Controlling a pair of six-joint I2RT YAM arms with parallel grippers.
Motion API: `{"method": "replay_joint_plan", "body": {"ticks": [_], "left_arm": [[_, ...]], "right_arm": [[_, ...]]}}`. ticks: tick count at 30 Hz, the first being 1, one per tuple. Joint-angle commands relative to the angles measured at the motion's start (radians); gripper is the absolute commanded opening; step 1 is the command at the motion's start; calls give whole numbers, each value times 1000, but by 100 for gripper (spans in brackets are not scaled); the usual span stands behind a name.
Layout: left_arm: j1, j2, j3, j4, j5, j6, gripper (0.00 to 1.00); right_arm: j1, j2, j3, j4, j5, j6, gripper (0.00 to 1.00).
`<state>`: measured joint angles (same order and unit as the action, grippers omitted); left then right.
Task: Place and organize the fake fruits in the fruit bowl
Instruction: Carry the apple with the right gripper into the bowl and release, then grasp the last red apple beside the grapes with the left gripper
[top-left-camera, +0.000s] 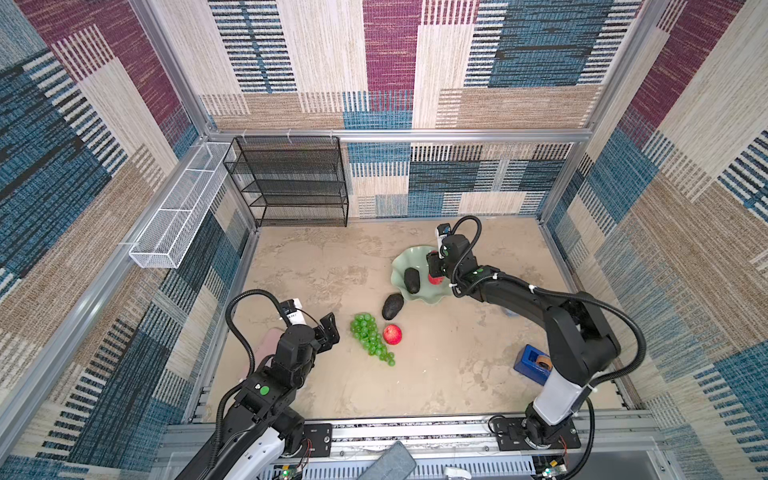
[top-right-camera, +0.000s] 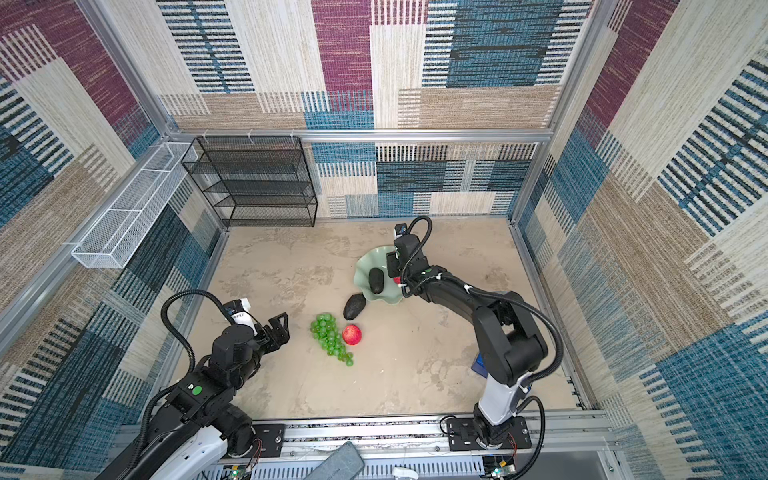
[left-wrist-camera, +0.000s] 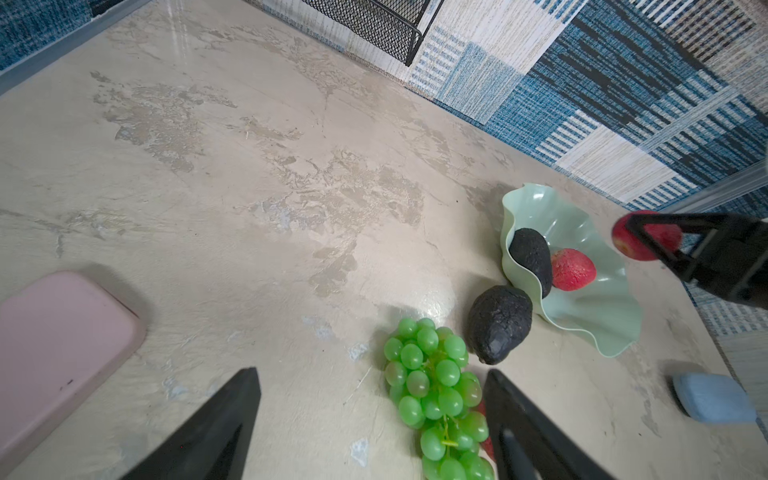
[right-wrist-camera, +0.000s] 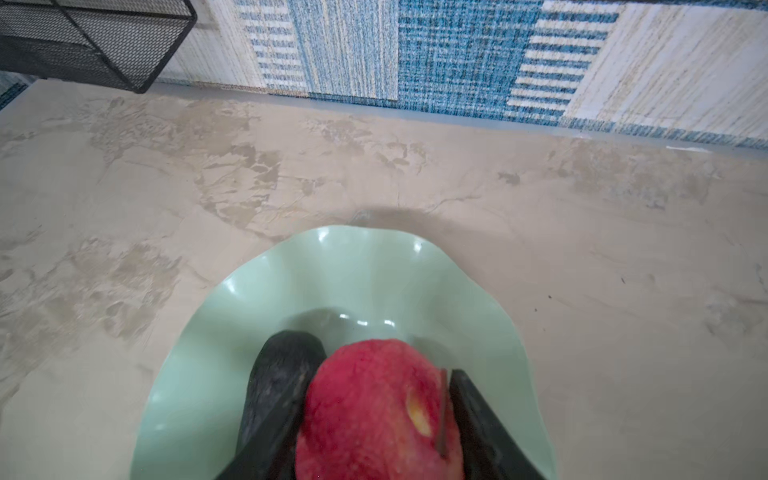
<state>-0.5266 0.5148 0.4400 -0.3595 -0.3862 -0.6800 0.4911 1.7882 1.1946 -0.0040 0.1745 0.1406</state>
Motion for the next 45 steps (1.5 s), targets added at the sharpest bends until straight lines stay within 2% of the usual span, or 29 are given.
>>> {"method": "replay_joint_plan", "body": {"ticks": [1, 10, 12, 16, 18, 24, 28, 32, 36, 40, 45], "left_arm": [[2, -2, 10, -30, 1, 9, 87], [1, 59, 28, -22, 39, 26, 86], [2, 85, 40, -19, 52, 34, 86], [1, 146, 63, 5, 97, 53, 84], [1, 178, 78, 15, 125, 64, 84], [1, 305, 150, 24, 304, 82, 79], [-39, 399, 196, 19, 410, 57, 76], [-166, 501, 243, 20, 387, 27, 76], [-278, 666, 309, 27, 359, 2, 76], [-323, 836, 384, 30, 350, -1, 76], [-331, 968, 459, 21, 327, 0, 76]], "right_arm": [[-4, 81, 61, 30, -32, -24, 48], [-21, 218, 147, 2, -48, -20, 50], [-22, 221, 150, 3, -56, -16, 53], [-23, 210, 163, -10, -73, -12, 68], [-26, 185, 167, -17, -76, -6, 71], [-32, 3, 101, 9, -99, 24, 80], [-33, -175, -58, 86, -149, 60, 90], [-32, -356, -276, 189, -205, 105, 99], [-32, -485, -421, 186, -199, 136, 100], [-32, -597, -517, 158, -173, 153, 100], [-34, -704, -553, 100, -126, 139, 100]]}}
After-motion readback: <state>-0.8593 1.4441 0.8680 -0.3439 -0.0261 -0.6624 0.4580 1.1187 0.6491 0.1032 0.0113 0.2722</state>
